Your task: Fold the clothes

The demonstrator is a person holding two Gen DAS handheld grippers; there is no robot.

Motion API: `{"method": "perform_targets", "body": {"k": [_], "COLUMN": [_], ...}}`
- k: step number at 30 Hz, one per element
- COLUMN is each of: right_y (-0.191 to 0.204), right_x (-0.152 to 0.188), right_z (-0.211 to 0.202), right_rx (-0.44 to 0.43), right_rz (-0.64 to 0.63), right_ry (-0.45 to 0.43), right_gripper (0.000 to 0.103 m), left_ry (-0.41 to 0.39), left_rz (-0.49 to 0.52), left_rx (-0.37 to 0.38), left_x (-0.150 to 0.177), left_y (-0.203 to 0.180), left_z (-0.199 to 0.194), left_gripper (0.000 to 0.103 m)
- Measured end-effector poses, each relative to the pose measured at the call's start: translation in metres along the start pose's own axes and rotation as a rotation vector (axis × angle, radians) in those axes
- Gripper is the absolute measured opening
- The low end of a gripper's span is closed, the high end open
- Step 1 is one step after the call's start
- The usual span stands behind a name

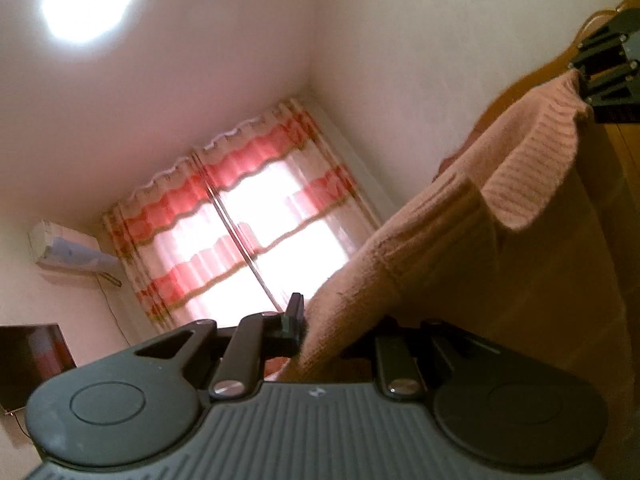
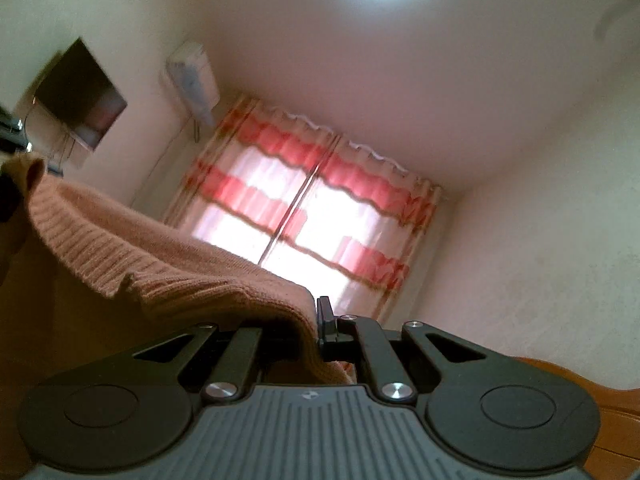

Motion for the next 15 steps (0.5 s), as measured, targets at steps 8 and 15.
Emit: {"method": "perform_targets", "body": {"k": [8,15], "right_y": [-0.017,-0.011], "right_x": [-0.030,-0.011], "right_z": [-0.017,-0.021], "right_rx": [0.034,0.021], "right_rz": [-0.018,-0.018], "right_ry": [-0.071,-0.025], "right_gripper": [0.009,0.009], "left_ry": [-0.069,-0.042], "left_rz": [-0.041,-0.054], "left_rx": [-0.027,0.013], "left_x": [-0.021,-0.008], "left_y": [0.014,0.005], "left_z": [-0.009,-0.013], "left_gripper": [0.016,0.016]}}
Point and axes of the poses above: each gripper's, at about its wrist camera, not at the fingertips, and z roughly the way its jaws point, y to its left, x to its underside, the point moved 10 cm from there along z, roughly the way its jaws point, and after that the axes turned 7 degrees about -x, right-handed, at the moved point
